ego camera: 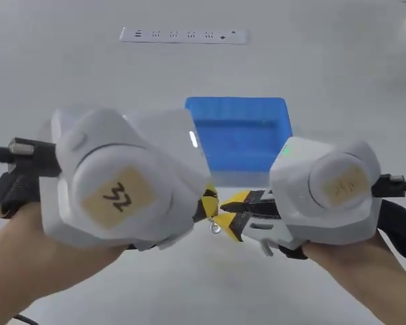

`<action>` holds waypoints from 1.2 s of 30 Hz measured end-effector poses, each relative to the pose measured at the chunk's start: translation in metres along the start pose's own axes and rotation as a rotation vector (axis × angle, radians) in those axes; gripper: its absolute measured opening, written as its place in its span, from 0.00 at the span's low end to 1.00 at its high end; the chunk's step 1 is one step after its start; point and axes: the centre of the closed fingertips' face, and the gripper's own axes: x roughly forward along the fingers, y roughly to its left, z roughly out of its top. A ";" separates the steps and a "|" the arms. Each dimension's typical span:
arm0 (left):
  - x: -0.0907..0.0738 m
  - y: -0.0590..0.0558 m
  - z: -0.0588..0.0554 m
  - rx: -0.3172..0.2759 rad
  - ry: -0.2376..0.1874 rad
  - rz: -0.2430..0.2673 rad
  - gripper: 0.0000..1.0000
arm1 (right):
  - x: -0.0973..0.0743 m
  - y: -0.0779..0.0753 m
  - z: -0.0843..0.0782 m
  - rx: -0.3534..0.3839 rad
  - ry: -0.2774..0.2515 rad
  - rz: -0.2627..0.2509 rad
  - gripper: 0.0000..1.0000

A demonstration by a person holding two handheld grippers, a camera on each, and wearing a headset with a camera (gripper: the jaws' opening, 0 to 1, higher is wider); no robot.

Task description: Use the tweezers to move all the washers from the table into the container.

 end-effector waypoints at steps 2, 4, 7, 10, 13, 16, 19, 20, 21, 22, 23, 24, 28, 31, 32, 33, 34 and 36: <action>-0.001 0.000 0.000 -0.011 -0.001 -0.006 0.00 | -0.001 0.000 0.000 -0.002 -0.002 -0.002 0.07; -0.001 -0.001 0.000 -0.017 0.000 -0.014 0.00 | -0.001 0.000 0.001 0.000 -0.004 0.001 0.07; 0.001 0.000 0.000 -0.007 -0.007 -0.012 0.00 | -0.001 0.000 0.001 0.004 -0.004 0.003 0.07; 0.002 -0.001 0.000 -0.017 -0.007 -0.023 0.00 | 0.000 0.000 0.001 0.009 -0.006 0.005 0.07; 0.002 -0.001 0.000 -0.014 -0.007 -0.031 0.00 | 0.002 0.001 0.002 0.012 -0.011 0.020 0.07; 0.001 -0.002 0.000 -0.009 -0.006 -0.049 0.00 | 0.006 0.001 0.002 -0.032 0.006 0.032 0.10; 0.002 -0.005 0.001 -0.012 0.002 -0.076 0.00 | 0.008 0.004 0.005 -0.105 0.019 0.056 0.10; 0.002 -0.005 0.001 -0.001 0.003 -0.081 0.00 | 0.009 0.004 0.005 -0.117 0.020 0.054 0.10; 0.002 -0.006 0.002 0.009 0.004 -0.082 0.00 | 0.008 0.004 0.006 -0.167 0.032 0.056 0.09; 0.003 -0.005 0.002 0.016 0.005 -0.079 0.00 | 0.008 0.004 0.006 -0.193 0.036 0.055 0.09; 0.003 -0.005 0.002 0.023 0.006 -0.079 0.00 | 0.009 0.003 0.006 -0.214 0.037 0.043 0.08; 0.003 -0.005 0.002 0.036 0.010 -0.081 0.00 | 0.009 0.005 0.005 -0.211 0.044 0.045 0.08; 0.004 -0.005 0.004 0.050 0.000 -0.076 0.00 | 0.009 0.005 0.004 -0.287 0.044 0.036 0.05; 0.005 -0.007 0.005 0.035 -0.013 -0.065 0.00 | 0.008 0.006 0.003 -0.327 0.052 0.030 0.05; 0.006 -0.008 0.006 0.028 -0.016 -0.053 0.00 | 0.008 0.006 0.003 -0.341 0.058 0.026 0.04; 0.006 -0.008 0.006 0.022 -0.018 -0.042 0.00 | 0.008 0.006 0.002 -0.359 0.063 0.023 0.04; 0.006 -0.008 0.006 0.012 -0.024 -0.024 0.00 | 0.008 0.006 0.002 -0.368 0.066 0.017 0.04; 0.006 -0.006 0.006 -0.036 -0.032 0.002 0.00 | 0.008 0.006 0.003 -0.364 0.060 0.016 0.04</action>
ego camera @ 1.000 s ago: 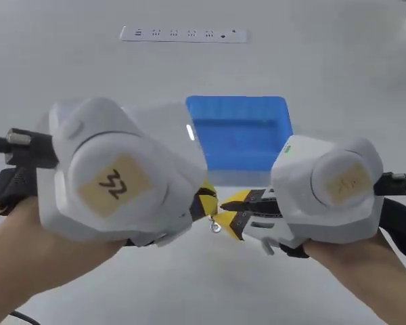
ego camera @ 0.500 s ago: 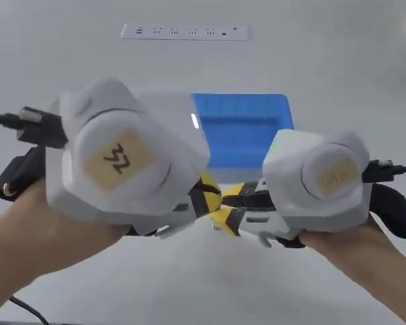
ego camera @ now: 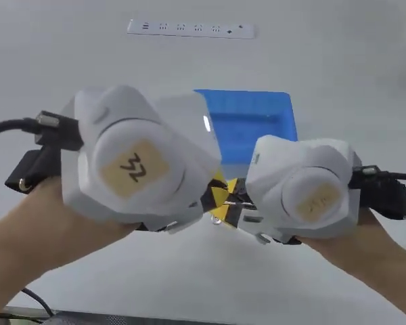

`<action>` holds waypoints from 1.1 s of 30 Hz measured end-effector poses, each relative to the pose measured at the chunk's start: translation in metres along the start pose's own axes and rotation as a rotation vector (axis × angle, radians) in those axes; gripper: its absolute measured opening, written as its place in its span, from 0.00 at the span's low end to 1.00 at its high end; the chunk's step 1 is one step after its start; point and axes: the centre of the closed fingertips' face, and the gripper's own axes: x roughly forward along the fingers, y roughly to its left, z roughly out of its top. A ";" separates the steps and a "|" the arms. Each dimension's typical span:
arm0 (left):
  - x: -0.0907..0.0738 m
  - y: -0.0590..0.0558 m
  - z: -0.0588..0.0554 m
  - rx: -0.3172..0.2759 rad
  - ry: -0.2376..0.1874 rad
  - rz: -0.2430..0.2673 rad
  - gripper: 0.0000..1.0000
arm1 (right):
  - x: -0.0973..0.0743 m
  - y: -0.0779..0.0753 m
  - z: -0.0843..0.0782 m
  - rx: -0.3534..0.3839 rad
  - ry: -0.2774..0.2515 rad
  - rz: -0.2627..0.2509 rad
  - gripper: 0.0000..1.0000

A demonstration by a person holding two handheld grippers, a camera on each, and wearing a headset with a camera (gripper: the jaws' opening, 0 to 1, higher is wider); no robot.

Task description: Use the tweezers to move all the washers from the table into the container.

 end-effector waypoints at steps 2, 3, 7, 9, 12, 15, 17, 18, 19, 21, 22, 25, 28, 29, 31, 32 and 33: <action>-0.001 0.001 0.000 -0.045 -0.013 0.013 0.00 | 0.000 0.000 0.000 -0.004 -0.004 0.001 0.04; -0.003 0.003 0.003 -0.075 -0.042 0.037 0.00 | 0.000 -0.001 0.000 0.005 -0.005 0.003 0.04; -0.013 0.010 0.006 -0.176 -0.081 0.103 0.19 | -0.001 -0.001 0.000 0.018 -0.008 0.014 0.04; -0.018 0.012 0.003 -0.202 -0.078 0.134 0.29 | -0.001 -0.002 -0.001 0.028 -0.006 0.017 0.04; -0.029 0.016 0.000 -0.260 -0.120 0.197 0.36 | -0.004 -0.005 -0.002 0.059 -0.007 0.021 0.04; -0.037 0.015 -0.010 -0.313 -0.125 0.230 0.45 | -0.011 -0.009 -0.001 0.084 -0.014 0.014 0.03; -0.043 0.011 -0.019 -0.323 -0.112 0.253 0.50 | -0.015 -0.010 0.001 0.104 -0.024 0.023 0.03; -0.046 0.011 -0.023 -0.333 -0.107 0.271 0.49 | -0.018 -0.011 0.002 0.110 -0.033 0.017 0.03; -0.049 0.010 -0.027 -0.343 -0.110 0.285 0.49 | -0.020 -0.012 0.002 0.110 -0.034 0.015 0.03; -0.053 0.006 -0.035 -0.371 -0.098 0.309 0.52 | -0.024 -0.012 0.003 0.122 -0.036 0.021 0.03; -0.055 0.004 -0.037 -0.374 -0.096 0.311 0.54 | -0.027 -0.013 0.005 0.126 -0.039 0.022 0.03; -0.060 0.000 -0.047 -0.389 -0.078 0.340 0.59 | -0.036 -0.015 0.013 0.138 -0.057 0.016 0.03; -0.063 -0.004 -0.061 -0.420 -0.042 0.369 0.71 | -0.044 -0.020 0.025 0.145 -0.080 0.002 0.03; -0.064 -0.004 -0.064 -0.427 -0.041 0.377 0.72 | -0.046 -0.023 0.030 0.146 -0.088 -0.004 0.03; -0.065 -0.003 -0.068 -0.445 -0.039 0.385 0.76 | -0.049 -0.031 0.037 0.149 -0.096 -0.027 0.03; -0.065 -0.001 -0.070 -0.456 -0.039 0.392 0.78 | -0.050 -0.034 0.040 0.150 -0.100 -0.038 0.03; -0.065 0.000 -0.070 -0.458 -0.042 0.395 0.79 | -0.051 -0.038 0.043 0.151 -0.104 -0.049 0.03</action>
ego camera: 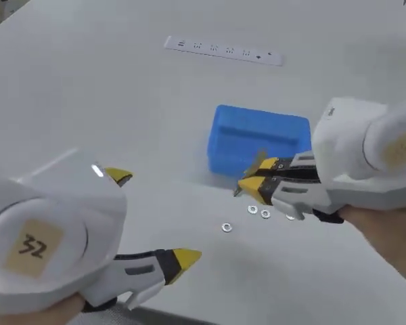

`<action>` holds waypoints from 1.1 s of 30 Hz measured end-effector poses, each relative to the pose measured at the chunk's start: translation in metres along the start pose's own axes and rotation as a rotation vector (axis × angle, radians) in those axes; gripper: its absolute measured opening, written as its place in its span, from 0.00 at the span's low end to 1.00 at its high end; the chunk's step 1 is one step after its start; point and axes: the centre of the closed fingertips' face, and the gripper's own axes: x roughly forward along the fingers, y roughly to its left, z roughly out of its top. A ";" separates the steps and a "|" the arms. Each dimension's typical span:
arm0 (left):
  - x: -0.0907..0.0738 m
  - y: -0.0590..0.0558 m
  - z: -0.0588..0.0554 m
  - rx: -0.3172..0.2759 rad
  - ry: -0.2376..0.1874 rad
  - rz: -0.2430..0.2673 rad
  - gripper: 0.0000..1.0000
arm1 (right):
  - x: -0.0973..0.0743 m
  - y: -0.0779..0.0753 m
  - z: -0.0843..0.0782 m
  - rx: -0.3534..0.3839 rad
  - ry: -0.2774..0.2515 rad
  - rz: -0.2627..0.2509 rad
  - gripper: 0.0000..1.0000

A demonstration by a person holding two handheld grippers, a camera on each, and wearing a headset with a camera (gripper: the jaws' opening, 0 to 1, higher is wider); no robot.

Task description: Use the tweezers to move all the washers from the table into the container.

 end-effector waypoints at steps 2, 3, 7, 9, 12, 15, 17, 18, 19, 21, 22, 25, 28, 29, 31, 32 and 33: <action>0.001 0.004 0.001 -0.011 -0.013 0.008 0.79 | -0.001 -0.009 0.008 -0.001 -0.015 -0.031 0.03; 0.001 0.005 0.001 -0.018 -0.019 0.008 0.80 | -0.002 -0.012 0.011 0.002 -0.023 -0.039 0.03; 0.004 0.010 0.000 -0.035 -0.021 0.015 0.84 | 0.001 -0.032 0.024 0.061 -0.069 -0.076 0.03; 0.005 0.012 -0.002 -0.032 -0.015 0.018 0.85 | 0.006 -0.041 0.027 0.079 -0.074 -0.094 0.03; 0.005 0.011 -0.007 -0.043 -0.002 0.006 0.85 | 0.018 -0.055 0.028 0.095 -0.080 -0.104 0.03; 0.005 0.012 -0.012 -0.040 0.014 0.014 0.86 | 0.030 -0.062 0.025 0.119 -0.077 -0.122 0.03; 0.005 0.013 -0.014 -0.042 0.020 0.017 0.86 | 0.041 -0.067 0.022 0.136 -0.075 -0.126 0.03; 0.005 0.013 -0.015 -0.044 0.020 0.019 0.86 | 0.047 -0.069 0.020 0.143 -0.070 -0.126 0.03; 0.006 0.013 -0.015 -0.045 0.021 0.020 0.86 | 0.050 -0.069 0.019 0.145 -0.070 -0.125 0.03; 0.006 0.014 -0.017 -0.045 0.031 0.026 0.85 | 0.057 -0.071 0.016 0.146 -0.059 -0.126 0.03; 0.005 0.014 -0.018 -0.043 0.035 0.030 0.85 | 0.060 -0.071 0.015 0.146 -0.053 -0.122 0.03; 0.005 0.015 -0.020 -0.043 0.043 0.038 0.84 | 0.070 -0.074 0.008 0.136 -0.025 -0.117 0.03; 0.005 0.015 -0.021 -0.044 0.045 0.042 0.83 | 0.075 -0.077 0.005 0.140 -0.013 -0.113 0.03; 0.005 0.015 -0.021 -0.042 0.046 0.043 0.83 | 0.079 -0.080 0.005 0.144 -0.009 -0.107 0.03; 0.005 0.015 -0.022 -0.032 0.050 0.049 0.82 | 0.081 -0.082 0.004 0.148 -0.003 -0.104 0.03; 0.005 0.015 -0.023 -0.028 0.053 0.051 0.82 | 0.083 -0.083 0.003 0.152 0.003 -0.102 0.03; 0.004 0.015 -0.023 -0.024 0.057 0.053 0.82 | 0.086 -0.083 -0.001 0.154 0.016 -0.097 0.03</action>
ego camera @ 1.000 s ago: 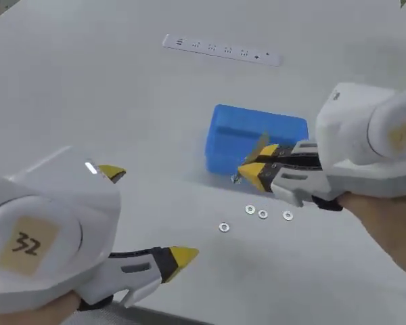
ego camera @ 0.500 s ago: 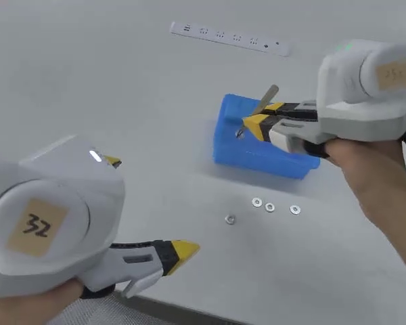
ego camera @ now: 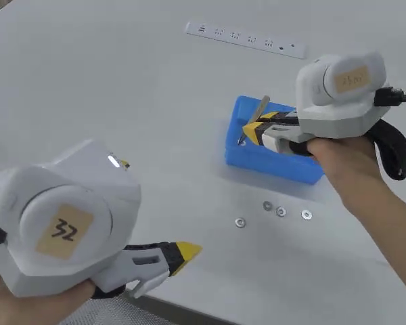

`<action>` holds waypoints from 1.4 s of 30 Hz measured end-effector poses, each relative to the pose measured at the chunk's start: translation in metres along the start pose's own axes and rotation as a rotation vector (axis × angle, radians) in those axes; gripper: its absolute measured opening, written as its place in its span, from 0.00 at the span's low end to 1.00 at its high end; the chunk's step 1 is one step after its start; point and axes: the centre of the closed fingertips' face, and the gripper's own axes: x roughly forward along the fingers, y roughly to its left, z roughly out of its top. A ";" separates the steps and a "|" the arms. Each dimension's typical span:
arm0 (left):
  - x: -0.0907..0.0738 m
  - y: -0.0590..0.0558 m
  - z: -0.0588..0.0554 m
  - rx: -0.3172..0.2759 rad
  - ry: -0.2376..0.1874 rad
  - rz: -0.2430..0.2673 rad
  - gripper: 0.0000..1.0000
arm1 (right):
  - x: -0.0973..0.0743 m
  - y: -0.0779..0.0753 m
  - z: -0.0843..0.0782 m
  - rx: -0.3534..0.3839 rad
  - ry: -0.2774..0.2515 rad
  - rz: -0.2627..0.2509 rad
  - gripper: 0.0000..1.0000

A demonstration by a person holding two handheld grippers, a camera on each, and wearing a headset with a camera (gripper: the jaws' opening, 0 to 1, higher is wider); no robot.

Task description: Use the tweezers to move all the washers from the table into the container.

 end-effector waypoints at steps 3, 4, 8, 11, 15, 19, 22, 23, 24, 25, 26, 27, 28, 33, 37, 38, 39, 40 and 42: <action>-0.001 0.002 0.000 0.002 0.003 0.011 0.81 | 0.006 -0.002 -0.004 -0.005 0.019 0.001 0.03; -0.001 0.002 -0.001 0.006 0.005 0.013 0.81 | 0.006 -0.001 -0.003 -0.008 0.017 0.003 0.03; -0.002 0.003 -0.002 0.003 0.011 0.014 0.81 | 0.006 0.002 -0.004 -0.006 0.028 0.012 0.03; -0.002 0.004 -0.001 -0.015 0.004 0.010 0.79 | 0.008 0.004 -0.008 -0.004 0.045 0.016 0.04; -0.003 0.007 -0.001 -0.002 0.006 0.024 0.78 | 0.009 0.007 -0.010 -0.017 0.043 0.019 0.04; -0.004 0.008 -0.004 -0.006 0.006 0.028 0.77 | 0.004 0.009 -0.008 -0.012 0.032 0.024 0.04; -0.005 0.009 -0.005 -0.002 0.013 0.034 0.77 | -0.004 0.011 -0.005 -0.019 0.018 0.027 0.04; -0.005 0.009 -0.005 0.000 0.014 0.035 0.77 | -0.006 0.011 -0.004 -0.019 0.016 0.026 0.04; -0.006 0.009 -0.005 0.000 0.012 0.036 0.77 | -0.010 0.010 -0.001 -0.020 0.014 0.027 0.04; -0.006 0.009 -0.005 -0.001 0.012 0.037 0.77 | -0.013 0.010 0.001 -0.021 0.006 0.029 0.04; -0.006 0.009 -0.004 -0.003 0.010 0.039 0.78 | -0.019 0.011 0.006 -0.020 -0.010 0.030 0.04; -0.006 0.010 -0.004 -0.003 0.009 0.040 0.78 | -0.023 0.012 0.008 -0.019 -0.019 0.034 0.04; -0.006 0.010 -0.004 -0.003 0.009 0.041 0.78 | -0.030 0.013 0.011 -0.018 -0.031 0.040 0.04; -0.006 0.011 -0.004 -0.014 0.010 0.046 0.78 | -0.052 0.023 0.020 -0.044 -0.059 0.045 0.04; -0.007 0.012 -0.003 -0.034 0.003 0.050 0.78 | -0.065 0.032 0.016 -0.056 -0.064 0.048 0.04; -0.007 0.013 -0.003 -0.031 0.003 0.054 0.78 | -0.067 0.035 0.012 -0.064 -0.054 0.049 0.04; -0.006 0.014 -0.003 -0.026 0.005 0.056 0.77 | -0.068 0.037 0.009 -0.070 -0.047 0.049 0.04; -0.006 0.014 -0.004 -0.026 0.006 0.057 0.77 | -0.070 0.040 0.006 -0.077 -0.043 0.049 0.04; -0.006 0.015 -0.004 -0.025 0.007 0.059 0.77 | -0.072 0.046 -0.001 -0.082 -0.028 0.058 0.04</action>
